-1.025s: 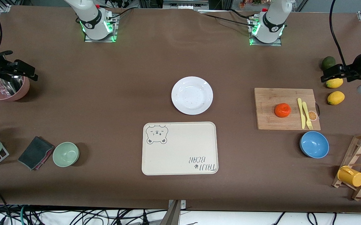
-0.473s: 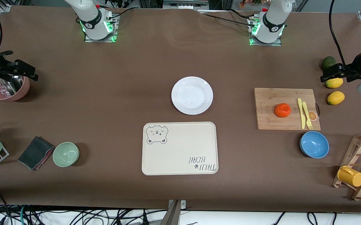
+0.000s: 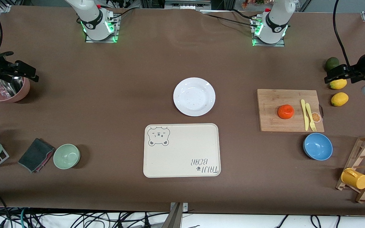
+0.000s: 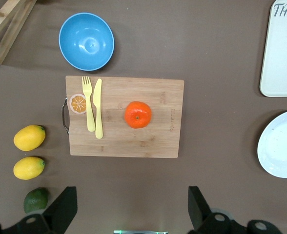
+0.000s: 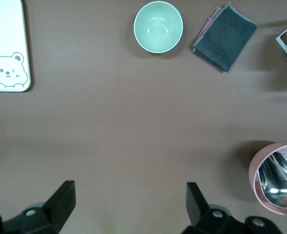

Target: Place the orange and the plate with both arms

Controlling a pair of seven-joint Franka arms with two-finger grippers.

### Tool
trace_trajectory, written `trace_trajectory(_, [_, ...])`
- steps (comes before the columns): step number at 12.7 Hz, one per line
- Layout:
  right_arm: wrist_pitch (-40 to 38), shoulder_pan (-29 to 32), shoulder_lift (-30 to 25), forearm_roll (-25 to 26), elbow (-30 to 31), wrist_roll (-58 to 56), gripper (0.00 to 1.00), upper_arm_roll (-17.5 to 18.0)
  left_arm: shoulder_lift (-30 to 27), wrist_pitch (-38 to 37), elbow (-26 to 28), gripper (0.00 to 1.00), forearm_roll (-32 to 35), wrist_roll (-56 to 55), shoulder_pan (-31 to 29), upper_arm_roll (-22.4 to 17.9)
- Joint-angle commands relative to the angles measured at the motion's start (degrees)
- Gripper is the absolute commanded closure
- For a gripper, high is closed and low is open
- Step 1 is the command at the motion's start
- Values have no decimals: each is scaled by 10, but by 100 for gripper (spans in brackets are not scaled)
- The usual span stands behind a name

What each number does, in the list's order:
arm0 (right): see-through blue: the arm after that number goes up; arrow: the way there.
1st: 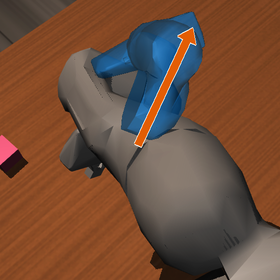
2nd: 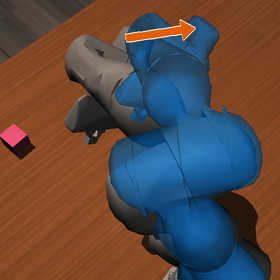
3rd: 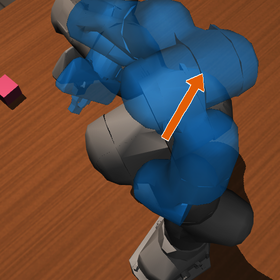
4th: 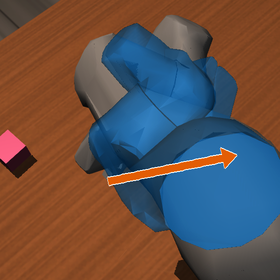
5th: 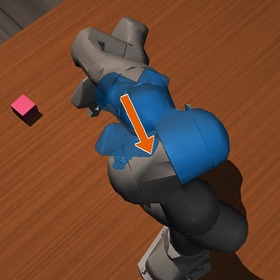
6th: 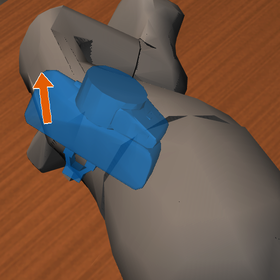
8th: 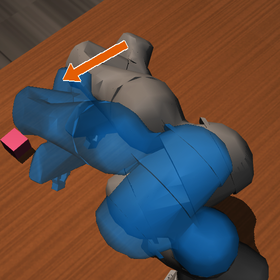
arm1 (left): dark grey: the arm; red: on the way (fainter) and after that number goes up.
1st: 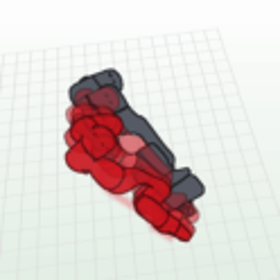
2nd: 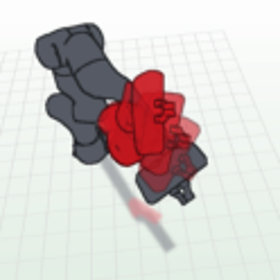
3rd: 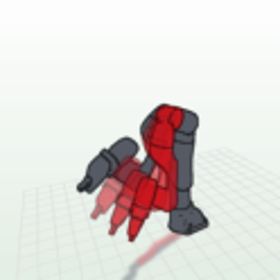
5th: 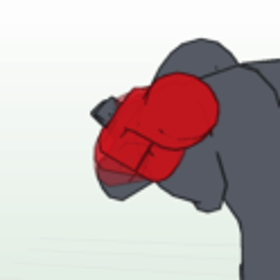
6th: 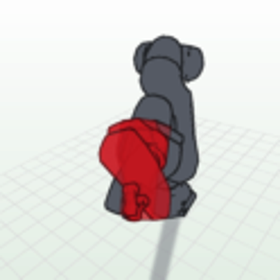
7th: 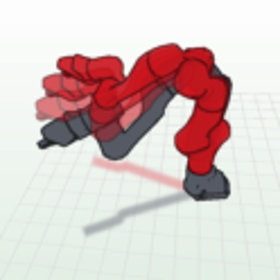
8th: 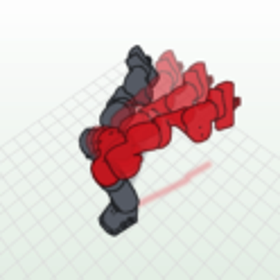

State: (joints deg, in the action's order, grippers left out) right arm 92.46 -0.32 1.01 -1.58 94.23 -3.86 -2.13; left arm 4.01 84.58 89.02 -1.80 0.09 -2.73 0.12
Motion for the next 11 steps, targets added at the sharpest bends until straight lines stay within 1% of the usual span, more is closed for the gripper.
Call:
trace_trajectory(1, [2,-1,-6,4,4,-3,0,2,0,-4,-6,0,-7,4,-4,0])
trace_trajectory(4, [-3,-1,-6,4,4,-4,0,2,1,-2,-6,0,-7,4,-5,-1])
trace_trajectory(5, [-3,-1,-6,4,4,-4,0,2,13,-2,-5,0,-2,4,4,0])
trace_trajectory(6, [-3,-1,-6,4,4,-4,0,2,37,-2,-6,0,-1,7,3,1])
trace_trajectory(7, [-3,-1,-6,4,4,-4,0,2,45,0,-6,0,-2,8,1,1])
trace_trajectory(11, [-3,-1,-6,4,4,-4,0,2,106,8,-6,0,-4,10,-6,-2])
